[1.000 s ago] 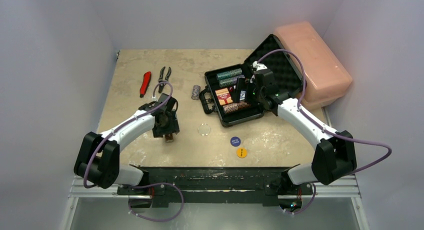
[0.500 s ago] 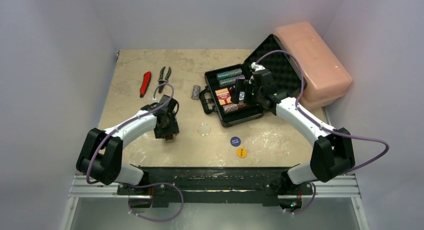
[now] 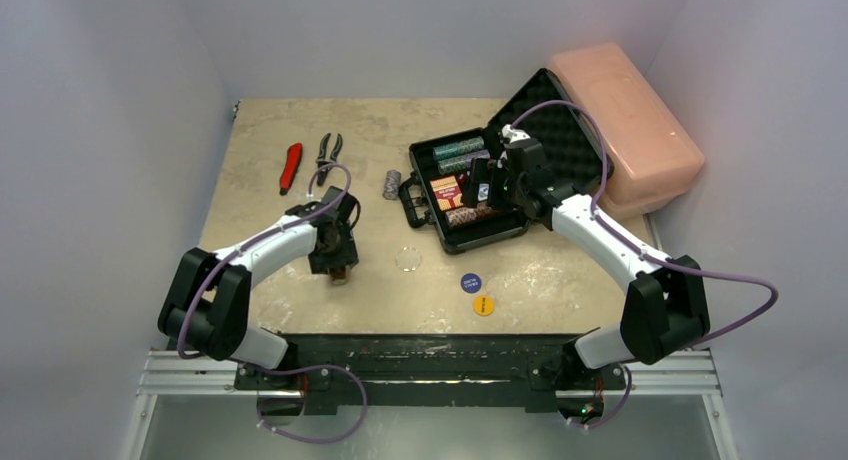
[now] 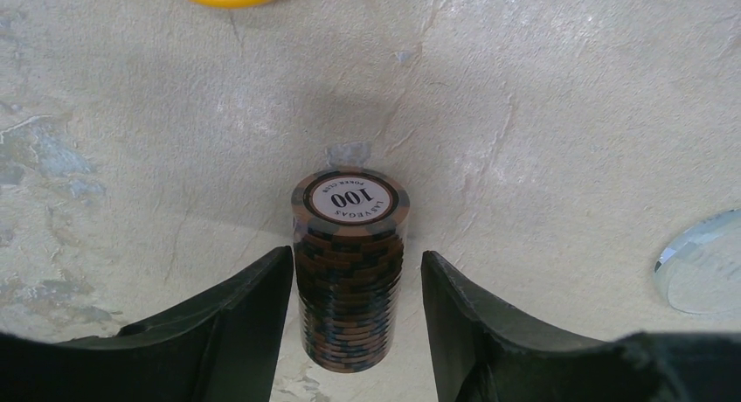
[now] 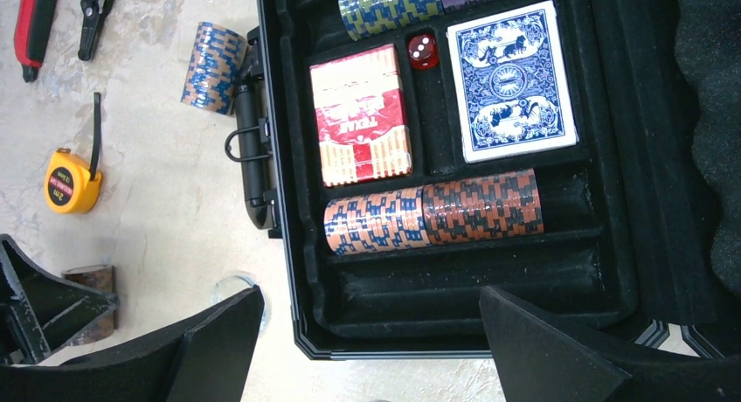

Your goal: Pack up texas hold em set

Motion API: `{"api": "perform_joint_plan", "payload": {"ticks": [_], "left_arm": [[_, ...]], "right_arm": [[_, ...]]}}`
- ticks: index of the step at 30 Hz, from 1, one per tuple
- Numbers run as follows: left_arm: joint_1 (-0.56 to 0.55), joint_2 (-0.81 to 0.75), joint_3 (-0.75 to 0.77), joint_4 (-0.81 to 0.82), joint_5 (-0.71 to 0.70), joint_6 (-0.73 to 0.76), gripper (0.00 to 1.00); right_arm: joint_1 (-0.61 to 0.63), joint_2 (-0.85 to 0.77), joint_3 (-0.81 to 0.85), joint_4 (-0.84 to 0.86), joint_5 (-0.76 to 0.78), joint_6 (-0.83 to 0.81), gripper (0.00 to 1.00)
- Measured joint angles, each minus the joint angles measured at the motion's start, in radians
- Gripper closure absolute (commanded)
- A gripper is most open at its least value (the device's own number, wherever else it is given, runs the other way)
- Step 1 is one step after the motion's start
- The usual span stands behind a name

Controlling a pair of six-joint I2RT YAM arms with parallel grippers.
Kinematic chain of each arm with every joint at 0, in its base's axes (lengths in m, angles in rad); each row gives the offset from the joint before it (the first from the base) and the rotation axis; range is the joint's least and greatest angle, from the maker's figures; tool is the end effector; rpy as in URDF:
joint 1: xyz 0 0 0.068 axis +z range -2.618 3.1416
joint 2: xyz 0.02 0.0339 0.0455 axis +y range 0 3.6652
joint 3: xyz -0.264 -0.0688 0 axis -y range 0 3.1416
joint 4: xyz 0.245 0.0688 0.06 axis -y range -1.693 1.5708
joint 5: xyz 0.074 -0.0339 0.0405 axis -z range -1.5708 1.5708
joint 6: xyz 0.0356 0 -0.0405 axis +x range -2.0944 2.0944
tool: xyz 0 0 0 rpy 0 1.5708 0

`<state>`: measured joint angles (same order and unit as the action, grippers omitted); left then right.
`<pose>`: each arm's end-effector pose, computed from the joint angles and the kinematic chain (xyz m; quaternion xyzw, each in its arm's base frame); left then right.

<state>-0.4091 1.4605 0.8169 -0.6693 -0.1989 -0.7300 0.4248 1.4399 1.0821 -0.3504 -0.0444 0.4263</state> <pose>0.2328 -0.0933 0.1716 -0.1703 0.9721 0.0139 0.1609 0.2902 0.1330 0.2744 -0.0086 0.9082 0.1909 0.3723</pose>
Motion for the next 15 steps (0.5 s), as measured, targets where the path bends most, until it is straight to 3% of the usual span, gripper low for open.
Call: {"api": "perform_joint_plan", "payload": {"ticks": [9, 15], "left_arm": [[-0.002, 0.019, 0.017, -0.003, -0.010, 0.008, 1.00], [-0.004, 0.018, 0.017, 0.005, -0.002, 0.016, 1.00]], "right_arm": [[0.002, 0.000, 0.000, 0.000, -0.001, 0.000, 0.01], [0.005, 0.000, 0.000, -0.001, -0.012, 0.000, 0.01]]}}
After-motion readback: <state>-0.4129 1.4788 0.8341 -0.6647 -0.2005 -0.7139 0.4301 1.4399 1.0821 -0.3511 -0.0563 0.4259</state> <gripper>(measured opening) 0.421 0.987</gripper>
